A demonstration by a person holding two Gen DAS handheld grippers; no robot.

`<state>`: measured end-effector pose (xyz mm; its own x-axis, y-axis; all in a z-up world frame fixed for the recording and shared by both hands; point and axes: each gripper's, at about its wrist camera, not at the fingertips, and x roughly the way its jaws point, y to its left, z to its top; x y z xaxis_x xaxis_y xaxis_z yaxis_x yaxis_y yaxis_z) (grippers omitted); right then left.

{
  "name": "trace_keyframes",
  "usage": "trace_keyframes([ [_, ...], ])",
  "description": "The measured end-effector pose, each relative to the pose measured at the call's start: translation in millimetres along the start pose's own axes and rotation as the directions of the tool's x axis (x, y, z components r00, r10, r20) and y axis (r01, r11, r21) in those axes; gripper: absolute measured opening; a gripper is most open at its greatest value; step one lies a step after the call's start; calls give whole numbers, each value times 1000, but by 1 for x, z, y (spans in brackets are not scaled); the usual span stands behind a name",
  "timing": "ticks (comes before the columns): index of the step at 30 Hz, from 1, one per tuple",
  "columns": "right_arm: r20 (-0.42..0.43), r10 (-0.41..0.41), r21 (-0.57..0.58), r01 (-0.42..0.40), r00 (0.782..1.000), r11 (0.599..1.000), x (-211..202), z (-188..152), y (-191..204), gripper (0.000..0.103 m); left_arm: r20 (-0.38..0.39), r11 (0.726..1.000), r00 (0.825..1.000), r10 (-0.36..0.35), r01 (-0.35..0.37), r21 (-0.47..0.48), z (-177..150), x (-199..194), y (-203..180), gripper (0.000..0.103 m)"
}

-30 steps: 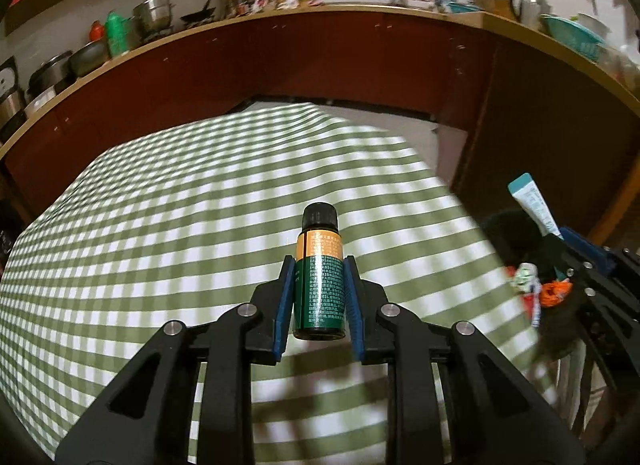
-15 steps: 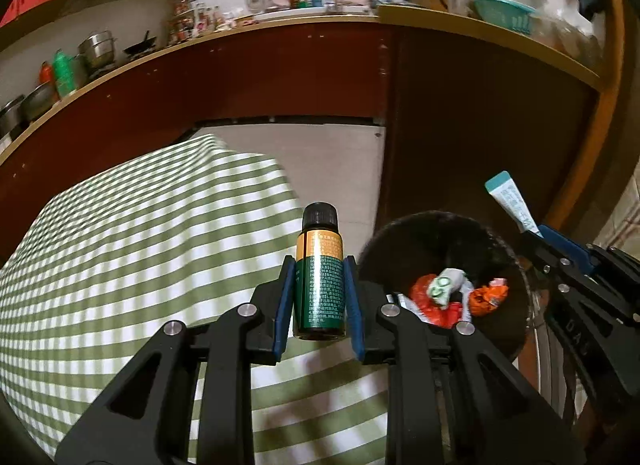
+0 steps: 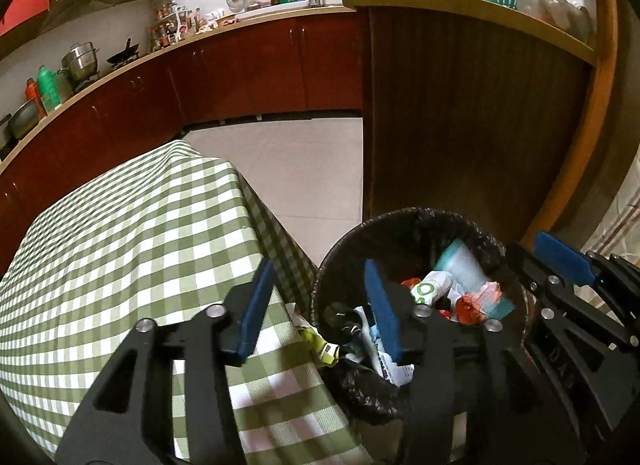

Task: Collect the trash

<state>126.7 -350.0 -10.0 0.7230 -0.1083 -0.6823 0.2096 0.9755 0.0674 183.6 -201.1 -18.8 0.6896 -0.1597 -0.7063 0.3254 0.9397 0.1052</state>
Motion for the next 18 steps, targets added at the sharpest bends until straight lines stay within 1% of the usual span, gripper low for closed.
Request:
trace_keyframes([
  [2, 2, -4, 0, 4, 1000, 1000, 0, 0, 0, 28, -3, 1000, 1000, 5, -5, 4, 0, 1, -1, 48],
  [5, 8, -7, -3, 7, 1000, 1000, -3, -1, 0, 28, 0, 1000, 1000, 6, -6, 3, 0, 1, 0, 53],
  [10, 24, -18, 3, 18, 1000, 1000, -10, 0, 0, 32, 10, 1000, 1000, 7, -7, 0, 1, -3, 4, 57],
  [18, 54, -33, -2, 33, 998, 999, -31, -2, 5, 40, 43, 1000, 999, 6, -5, -14, -4, -30, 12, 62],
])
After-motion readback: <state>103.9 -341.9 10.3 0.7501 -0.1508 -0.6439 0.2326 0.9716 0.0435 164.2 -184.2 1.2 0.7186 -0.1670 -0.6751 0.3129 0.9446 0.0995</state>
